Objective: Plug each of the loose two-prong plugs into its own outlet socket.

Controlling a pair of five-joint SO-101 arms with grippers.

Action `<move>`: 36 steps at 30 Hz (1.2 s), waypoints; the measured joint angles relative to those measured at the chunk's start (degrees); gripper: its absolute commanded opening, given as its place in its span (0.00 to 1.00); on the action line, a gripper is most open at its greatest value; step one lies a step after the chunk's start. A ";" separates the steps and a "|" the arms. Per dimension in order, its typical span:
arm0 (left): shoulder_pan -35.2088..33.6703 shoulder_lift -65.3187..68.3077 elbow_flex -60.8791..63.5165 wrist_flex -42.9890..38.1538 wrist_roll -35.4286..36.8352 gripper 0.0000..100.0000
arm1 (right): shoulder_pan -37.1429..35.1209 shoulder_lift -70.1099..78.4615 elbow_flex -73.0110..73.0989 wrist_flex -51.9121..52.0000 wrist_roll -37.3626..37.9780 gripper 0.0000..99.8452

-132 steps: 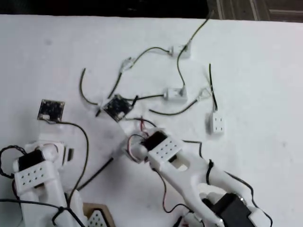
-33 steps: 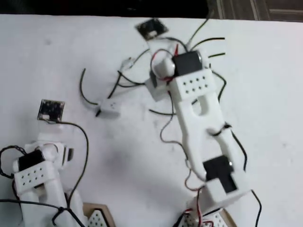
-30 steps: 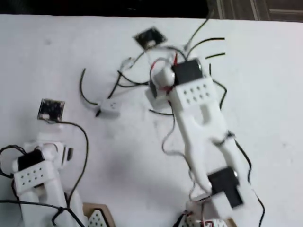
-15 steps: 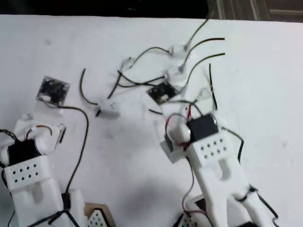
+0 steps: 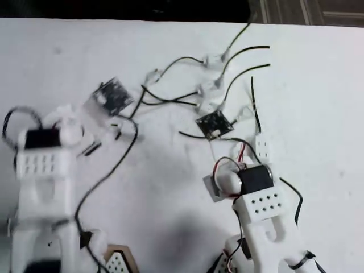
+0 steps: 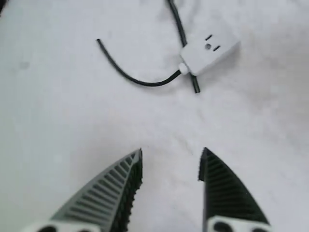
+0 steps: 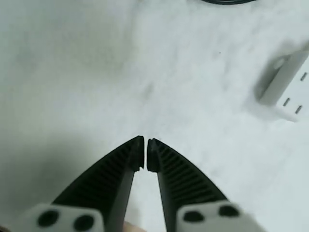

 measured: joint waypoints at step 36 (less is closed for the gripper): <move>8.18 67.34 -50.99 4.31 7.12 0.05 | 1.58 -0.26 2.37 -2.64 0.00 0.02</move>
